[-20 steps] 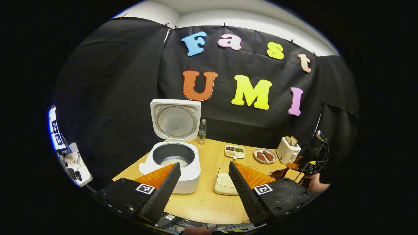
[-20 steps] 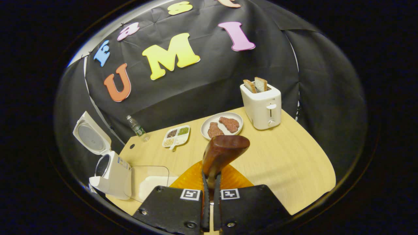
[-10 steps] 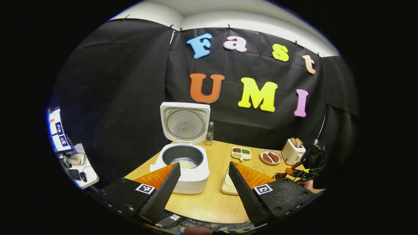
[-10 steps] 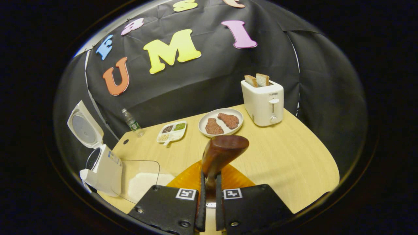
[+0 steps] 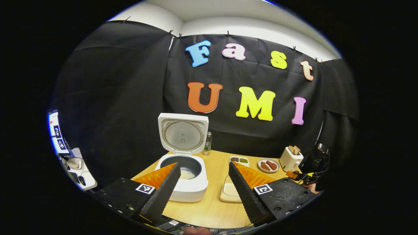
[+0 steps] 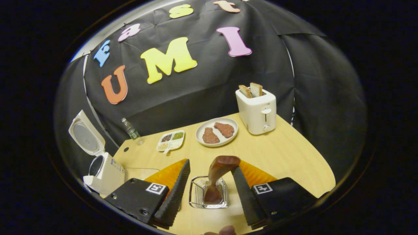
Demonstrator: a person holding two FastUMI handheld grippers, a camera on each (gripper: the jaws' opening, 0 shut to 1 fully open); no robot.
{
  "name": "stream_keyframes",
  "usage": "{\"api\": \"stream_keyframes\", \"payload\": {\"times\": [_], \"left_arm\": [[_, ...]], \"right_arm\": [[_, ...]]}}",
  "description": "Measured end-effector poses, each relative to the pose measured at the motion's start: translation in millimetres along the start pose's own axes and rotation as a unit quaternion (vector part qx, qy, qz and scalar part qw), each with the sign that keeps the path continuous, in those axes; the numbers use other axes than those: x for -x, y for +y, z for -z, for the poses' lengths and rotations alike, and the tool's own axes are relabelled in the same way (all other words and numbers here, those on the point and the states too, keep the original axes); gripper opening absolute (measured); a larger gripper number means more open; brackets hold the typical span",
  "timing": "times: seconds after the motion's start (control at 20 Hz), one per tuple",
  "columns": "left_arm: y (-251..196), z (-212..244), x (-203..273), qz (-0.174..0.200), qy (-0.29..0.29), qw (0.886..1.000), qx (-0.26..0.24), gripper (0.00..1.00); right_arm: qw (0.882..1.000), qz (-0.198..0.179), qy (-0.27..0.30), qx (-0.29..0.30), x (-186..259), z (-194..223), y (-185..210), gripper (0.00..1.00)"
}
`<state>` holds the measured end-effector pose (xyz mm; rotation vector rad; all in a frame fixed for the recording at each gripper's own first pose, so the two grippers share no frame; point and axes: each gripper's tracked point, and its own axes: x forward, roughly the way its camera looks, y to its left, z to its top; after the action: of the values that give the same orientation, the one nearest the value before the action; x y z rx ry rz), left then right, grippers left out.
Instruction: Close the left gripper, press the button to open the rice cooker; take a wooden spoon from the chopstick holder with the right hand, scoop a spoonful of rice and pour it into the rice cooker, then put the wooden spoon back into the chopstick holder.
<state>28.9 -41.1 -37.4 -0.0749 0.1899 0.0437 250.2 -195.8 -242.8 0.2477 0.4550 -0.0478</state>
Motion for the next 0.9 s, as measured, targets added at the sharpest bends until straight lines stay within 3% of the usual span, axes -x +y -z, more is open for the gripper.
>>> {"api": "stream_keyframes", "payload": {"times": [0.1, 0.2, 0.55, 0.65, 0.9], "left_arm": [[1.1, -17.5, -6.2, 0.001, -0.018, 1.000, -0.007, 0.94], [5.1, -43.7, -16.6, -0.004, -0.042, 0.999, -0.016, 0.94], [22.0, -144.6, -74.0, -0.014, -0.133, 0.991, -0.013, 0.94], [21.9, -159.7, -96.6, -0.012, -0.138, 0.990, 0.003, 0.94], [54.6, -156.3, -169.0, -0.042, -0.112, 0.993, -0.020, 0.94]], "right_arm": [[1.000, 0.007, -0.028, -0.002, 14.5, -26.7, -5.6, 0.84], [0.998, 0.014, -0.055, 0.003, 34.5, -54.0, -8.3, 1.00], [0.986, 0.008, -0.156, 0.052, 116.5, -143.0, 1.9, 0.99], [0.983, 0.010, -0.170, 0.062, 134.5, -153.4, 2.4, 1.00], [0.981, 0.025, -0.176, 0.079, 168.5, -147.6, 0.8, 1.00]]}}
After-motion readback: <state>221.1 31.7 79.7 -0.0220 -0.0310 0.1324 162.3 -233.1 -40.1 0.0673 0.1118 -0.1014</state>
